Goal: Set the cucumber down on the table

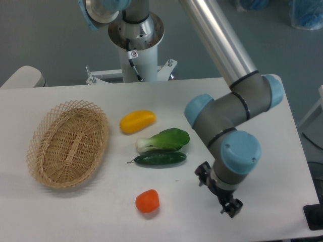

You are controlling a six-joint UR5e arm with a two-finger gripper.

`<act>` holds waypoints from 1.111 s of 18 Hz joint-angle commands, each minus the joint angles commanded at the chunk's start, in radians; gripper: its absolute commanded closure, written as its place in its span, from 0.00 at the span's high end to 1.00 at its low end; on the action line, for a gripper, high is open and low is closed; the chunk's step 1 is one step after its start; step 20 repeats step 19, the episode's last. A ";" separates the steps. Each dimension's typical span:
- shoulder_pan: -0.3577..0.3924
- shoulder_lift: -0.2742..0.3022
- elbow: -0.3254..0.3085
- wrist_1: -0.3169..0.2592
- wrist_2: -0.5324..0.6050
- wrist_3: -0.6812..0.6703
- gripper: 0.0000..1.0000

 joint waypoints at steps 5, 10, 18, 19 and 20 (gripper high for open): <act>0.003 -0.041 0.071 -0.025 0.006 0.000 1.00; 0.003 -0.060 0.085 -0.022 0.026 -0.003 1.00; 0.003 -0.066 0.080 -0.022 0.035 -0.012 1.00; 0.003 -0.066 0.080 -0.022 0.037 -0.011 1.00; 0.003 -0.066 0.080 -0.022 0.037 -0.011 1.00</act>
